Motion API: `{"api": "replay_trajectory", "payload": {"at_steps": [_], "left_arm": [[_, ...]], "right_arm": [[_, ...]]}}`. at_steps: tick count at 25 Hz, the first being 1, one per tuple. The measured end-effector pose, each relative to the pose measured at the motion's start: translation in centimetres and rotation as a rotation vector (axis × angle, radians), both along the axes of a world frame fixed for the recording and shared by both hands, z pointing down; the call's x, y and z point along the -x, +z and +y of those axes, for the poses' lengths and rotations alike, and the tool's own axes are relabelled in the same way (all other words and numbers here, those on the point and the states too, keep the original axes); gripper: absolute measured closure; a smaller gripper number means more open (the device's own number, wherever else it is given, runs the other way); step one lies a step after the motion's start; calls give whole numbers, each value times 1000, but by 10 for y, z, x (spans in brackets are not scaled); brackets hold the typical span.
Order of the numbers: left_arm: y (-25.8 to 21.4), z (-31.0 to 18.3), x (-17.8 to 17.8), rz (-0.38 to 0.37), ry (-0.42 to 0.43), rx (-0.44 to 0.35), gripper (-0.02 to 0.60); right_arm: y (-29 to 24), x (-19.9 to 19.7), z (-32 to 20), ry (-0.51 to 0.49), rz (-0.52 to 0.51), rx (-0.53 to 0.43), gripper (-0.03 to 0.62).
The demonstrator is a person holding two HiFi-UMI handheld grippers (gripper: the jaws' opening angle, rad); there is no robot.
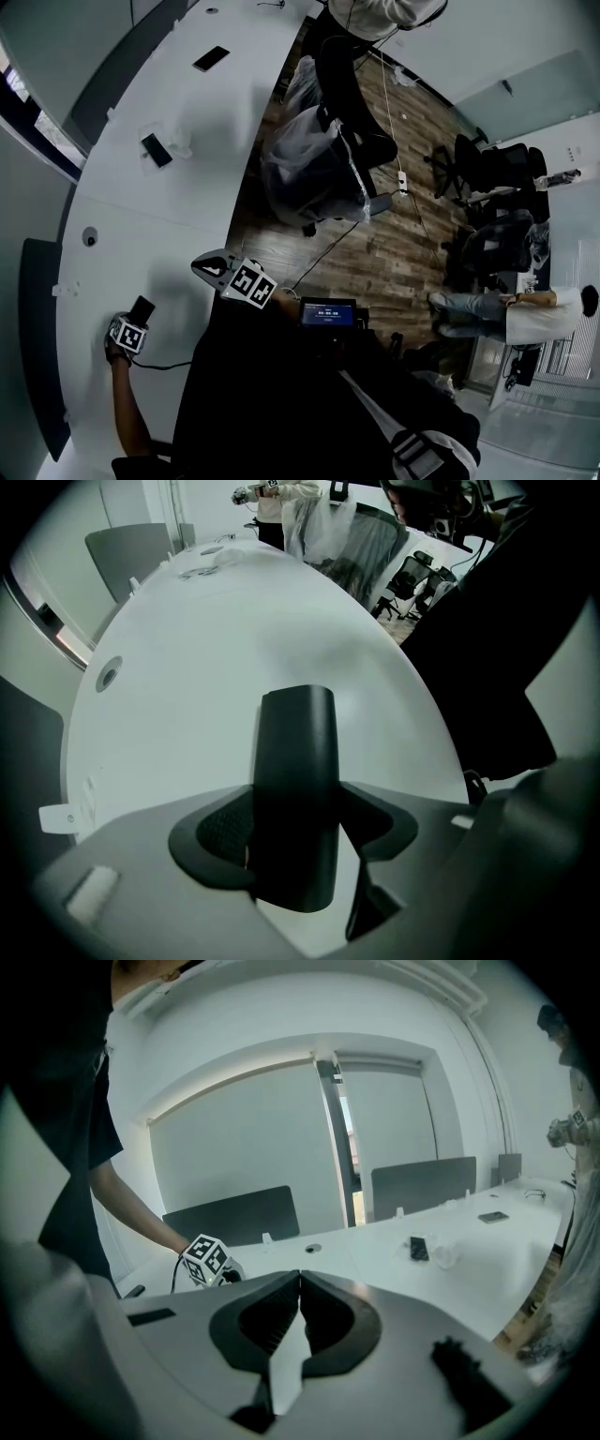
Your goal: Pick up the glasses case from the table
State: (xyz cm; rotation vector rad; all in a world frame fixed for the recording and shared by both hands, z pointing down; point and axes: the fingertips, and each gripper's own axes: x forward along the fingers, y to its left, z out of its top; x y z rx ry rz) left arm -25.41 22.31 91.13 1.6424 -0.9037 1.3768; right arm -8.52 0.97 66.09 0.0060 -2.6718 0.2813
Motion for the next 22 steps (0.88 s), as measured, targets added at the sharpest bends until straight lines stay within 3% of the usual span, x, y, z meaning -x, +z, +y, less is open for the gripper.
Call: {"api": "replay_trajectory", "payload": {"at_steps": [3,14,22], "left_arm": [[-6,-1,-1,23,-49,8,290],[-32,-26,-9,160,-257,-99,290],[-63,-48,-19,312,-489,-249,290]], "right_arm": [[0,1,-1,-2,-2,1,586],[0,-1,-2,3,-6,6,586],[0,0,-2,-6,-9,7,586]]}}
